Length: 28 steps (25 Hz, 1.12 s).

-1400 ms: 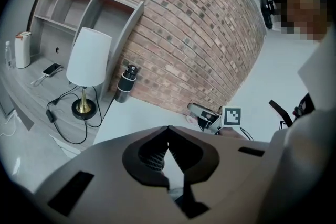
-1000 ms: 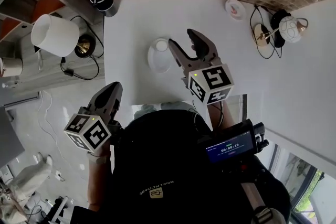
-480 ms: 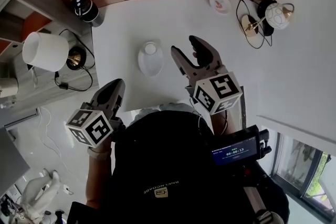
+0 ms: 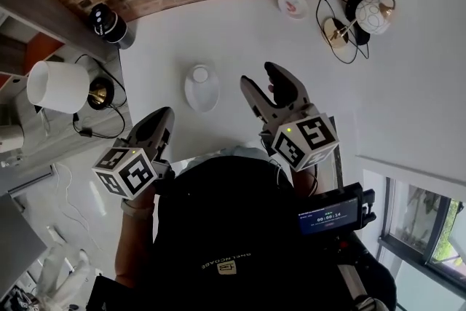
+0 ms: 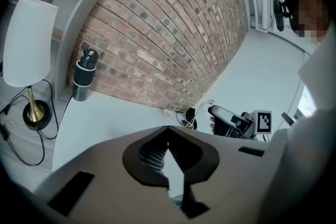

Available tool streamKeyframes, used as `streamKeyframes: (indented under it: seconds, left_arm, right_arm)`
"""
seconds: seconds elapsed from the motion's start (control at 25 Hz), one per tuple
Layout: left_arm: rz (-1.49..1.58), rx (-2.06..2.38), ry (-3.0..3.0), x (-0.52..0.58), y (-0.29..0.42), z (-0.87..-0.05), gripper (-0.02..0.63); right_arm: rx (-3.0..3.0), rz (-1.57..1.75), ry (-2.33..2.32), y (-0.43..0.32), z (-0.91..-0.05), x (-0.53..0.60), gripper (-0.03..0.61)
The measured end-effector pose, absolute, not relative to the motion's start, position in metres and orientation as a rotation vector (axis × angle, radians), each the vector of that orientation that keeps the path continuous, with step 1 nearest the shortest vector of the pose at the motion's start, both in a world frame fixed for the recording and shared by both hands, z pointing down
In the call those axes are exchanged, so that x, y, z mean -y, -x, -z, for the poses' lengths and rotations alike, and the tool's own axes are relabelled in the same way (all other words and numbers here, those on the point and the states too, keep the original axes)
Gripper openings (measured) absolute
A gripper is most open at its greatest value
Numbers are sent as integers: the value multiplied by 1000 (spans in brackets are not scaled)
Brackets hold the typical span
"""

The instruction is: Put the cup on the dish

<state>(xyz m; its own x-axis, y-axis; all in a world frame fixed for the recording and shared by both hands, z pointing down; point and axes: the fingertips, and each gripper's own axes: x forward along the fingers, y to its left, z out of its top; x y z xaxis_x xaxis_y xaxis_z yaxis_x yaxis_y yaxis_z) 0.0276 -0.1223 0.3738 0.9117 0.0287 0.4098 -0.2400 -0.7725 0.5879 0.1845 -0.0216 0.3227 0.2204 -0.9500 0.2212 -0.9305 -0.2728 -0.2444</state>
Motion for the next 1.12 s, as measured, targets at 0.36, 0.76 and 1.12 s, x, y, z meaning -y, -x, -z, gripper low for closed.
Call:
streamKeyframes:
  seconds: [0.36,0.76,1.12]
  left_arm:
    - [-566,98,-2411,118,-37,-375,6]
    - [-582,92,-2405,116,-43,-377,6]
    - [-589,77,-2406,116,-48,-378,6]
  right_arm:
    - [-1773,539,2381,-190,-327,10,252]
    - [-1727,571,2390,-200,-332,6,225]
    - [-1705,574,2386,-207,-335,6,225]
